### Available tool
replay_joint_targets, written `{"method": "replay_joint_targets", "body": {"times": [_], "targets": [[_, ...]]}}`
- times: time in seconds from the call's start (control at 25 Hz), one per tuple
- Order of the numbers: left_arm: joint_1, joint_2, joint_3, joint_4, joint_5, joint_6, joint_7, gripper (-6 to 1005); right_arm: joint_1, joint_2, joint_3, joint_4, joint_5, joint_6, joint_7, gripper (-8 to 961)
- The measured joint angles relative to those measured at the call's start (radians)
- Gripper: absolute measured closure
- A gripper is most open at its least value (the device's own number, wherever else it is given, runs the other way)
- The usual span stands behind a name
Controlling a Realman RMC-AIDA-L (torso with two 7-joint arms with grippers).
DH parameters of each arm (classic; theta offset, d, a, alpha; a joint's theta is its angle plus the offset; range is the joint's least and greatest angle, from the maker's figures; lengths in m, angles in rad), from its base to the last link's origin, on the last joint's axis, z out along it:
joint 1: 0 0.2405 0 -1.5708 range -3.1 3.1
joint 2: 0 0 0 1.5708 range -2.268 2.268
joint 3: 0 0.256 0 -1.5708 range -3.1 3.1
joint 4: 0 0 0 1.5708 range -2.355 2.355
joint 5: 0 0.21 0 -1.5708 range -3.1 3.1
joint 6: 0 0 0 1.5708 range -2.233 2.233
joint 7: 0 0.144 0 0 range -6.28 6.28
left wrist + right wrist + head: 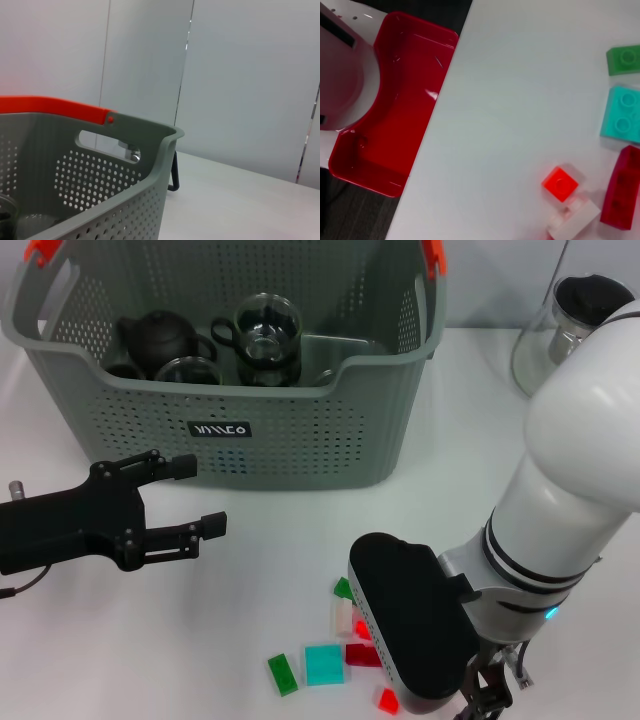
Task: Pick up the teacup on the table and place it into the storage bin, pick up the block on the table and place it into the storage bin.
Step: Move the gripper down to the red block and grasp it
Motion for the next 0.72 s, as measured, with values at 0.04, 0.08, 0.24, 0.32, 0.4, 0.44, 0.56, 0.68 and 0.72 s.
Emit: {"method": "replay_joint_targets", "body": {"times": [0.04, 0.08, 0.24, 0.32, 0.4, 0.44, 0.56, 0.68, 0.72], "targets": [[0.0, 0.0, 0.0, 0.0, 0.0, 0.0, 0.0, 155, 0.0, 0.0, -0.002, 0.001, 0.0, 0.001, 0.001, 68], [0.0, 0.0, 0.0, 0.0, 0.0, 0.0, 0.0, 155, 0.0, 0.0, -0.003, 0.003, 0.0, 0.002, 0.003, 68], [0.001, 0.001, -0.001, 0.0, 0.0, 0.0, 0.0, 155, 0.0, 0.0, -0.007, 0.006, 0.001, 0.006, 0.007, 246], [0.001, 0.001, -0.002, 0.0, 0.0, 0.0, 0.001, 155, 0.0, 0.0, -0.009, 0.006, 0.002, 0.009, 0.008, 313], [0.001, 0.001, -0.002, 0.0, 0.0, 0.0, 0.002, 156, -0.001, 0.0, -0.01, 0.006, 0.002, 0.012, 0.009, 379], [0.001, 0.001, -0.002, 0.0, 0.0, 0.0, 0.002, 156, -0.001, 0.0, -0.011, 0.006, 0.002, 0.013, 0.009, 389], [0.001, 0.001, -0.003, 0.0, 0.0, 0.0, 0.005, 156, -0.001, 0.0, -0.012, 0.007, 0.002, 0.018, 0.009, 420], [0.001, 0.001, -0.01, -0.004, 0.0, 0.0, 0.011, 156, -0.001, 0.0, -0.014, 0.011, 0.002, 0.022, 0.009, 431], [0.001, 0.001, -0.012, -0.009, 0.0, 0.0, 0.012, 156, -0.001, 0.0, -0.014, 0.012, 0.002, 0.023, 0.009, 431]]}}
